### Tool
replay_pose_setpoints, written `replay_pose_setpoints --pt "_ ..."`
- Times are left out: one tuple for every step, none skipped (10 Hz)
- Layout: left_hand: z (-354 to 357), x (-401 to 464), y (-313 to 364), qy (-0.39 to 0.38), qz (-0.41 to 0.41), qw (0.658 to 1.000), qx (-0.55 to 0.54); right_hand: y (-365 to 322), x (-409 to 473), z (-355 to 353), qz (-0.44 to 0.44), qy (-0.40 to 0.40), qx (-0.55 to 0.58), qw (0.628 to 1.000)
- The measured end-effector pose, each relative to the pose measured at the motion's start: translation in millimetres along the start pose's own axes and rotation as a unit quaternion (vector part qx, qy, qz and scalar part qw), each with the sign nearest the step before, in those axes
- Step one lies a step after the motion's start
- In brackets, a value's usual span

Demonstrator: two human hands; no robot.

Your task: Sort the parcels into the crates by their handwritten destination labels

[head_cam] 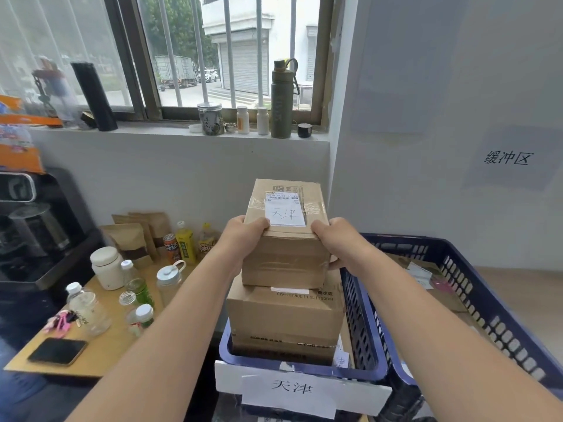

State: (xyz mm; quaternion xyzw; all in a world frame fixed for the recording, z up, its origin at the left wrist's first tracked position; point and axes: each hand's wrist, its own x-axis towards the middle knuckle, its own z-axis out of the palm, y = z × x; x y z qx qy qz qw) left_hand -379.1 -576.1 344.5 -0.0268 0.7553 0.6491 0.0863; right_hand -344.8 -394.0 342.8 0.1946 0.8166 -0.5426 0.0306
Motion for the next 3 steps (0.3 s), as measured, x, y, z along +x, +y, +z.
replay_pose_setpoints --pt "-3.6 1.9 -0.1 -0.014 -0.003 1.0 -0.005 0.6 1.0 1.4 0.001 0.012 0.007 1.0" --pt "-5.2 -3.5 -0.8 -0.022 0.014 1.0 -0.008 0.0 -3.1 1.4 0.006 0.037 0.014 0.999" --pt "-8.5 -4.2 -2.8 0.019 0.074 0.997 0.024 -2.3 -5.9 -1.4 -0.016 0.072 -0.006 0.997"
